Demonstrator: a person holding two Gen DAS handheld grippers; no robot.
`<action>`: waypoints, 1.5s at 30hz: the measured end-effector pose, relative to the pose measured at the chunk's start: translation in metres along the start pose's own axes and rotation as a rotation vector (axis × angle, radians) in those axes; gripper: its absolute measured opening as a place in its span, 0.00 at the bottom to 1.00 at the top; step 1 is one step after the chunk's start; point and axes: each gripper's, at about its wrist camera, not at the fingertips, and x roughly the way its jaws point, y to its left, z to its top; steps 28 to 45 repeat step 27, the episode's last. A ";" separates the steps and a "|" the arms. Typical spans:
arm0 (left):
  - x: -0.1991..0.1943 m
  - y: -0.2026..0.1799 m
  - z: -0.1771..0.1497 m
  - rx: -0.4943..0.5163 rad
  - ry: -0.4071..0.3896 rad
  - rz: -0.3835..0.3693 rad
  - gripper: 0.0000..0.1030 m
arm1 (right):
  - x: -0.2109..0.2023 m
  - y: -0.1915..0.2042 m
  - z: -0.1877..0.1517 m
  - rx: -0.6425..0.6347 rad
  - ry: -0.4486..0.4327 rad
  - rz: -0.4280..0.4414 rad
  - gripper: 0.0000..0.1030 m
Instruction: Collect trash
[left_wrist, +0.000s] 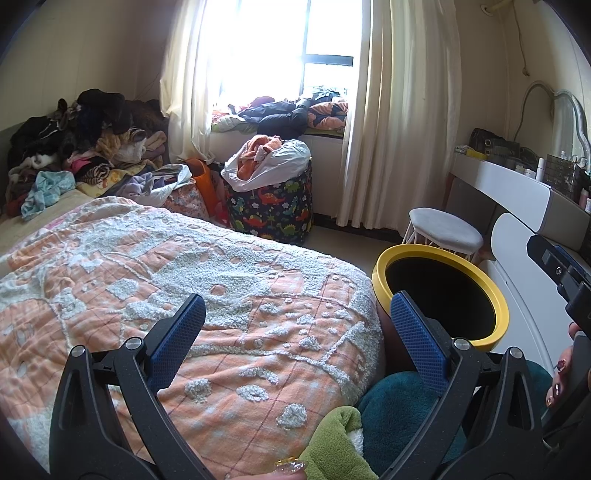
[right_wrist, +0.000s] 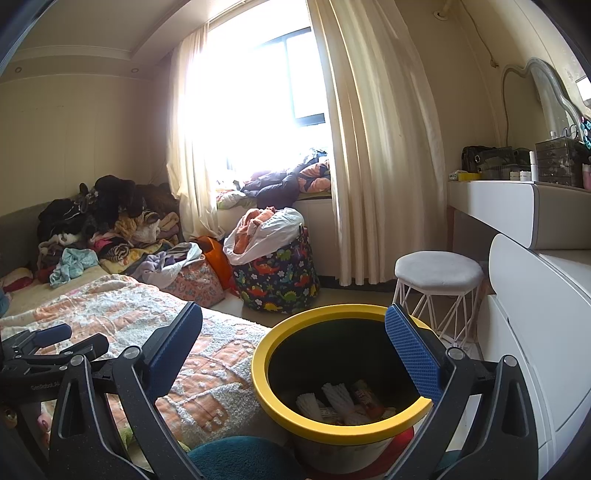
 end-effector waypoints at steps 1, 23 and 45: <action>0.000 0.000 0.000 0.000 -0.001 0.001 0.89 | 0.000 0.000 0.000 0.001 0.002 0.000 0.94; -0.033 0.247 -0.035 -0.481 0.128 0.590 0.89 | 0.075 0.292 -0.007 -0.315 0.515 0.825 0.94; -0.052 0.348 -0.082 -0.616 0.233 0.853 0.89 | 0.088 0.419 -0.079 -0.436 0.745 0.978 0.94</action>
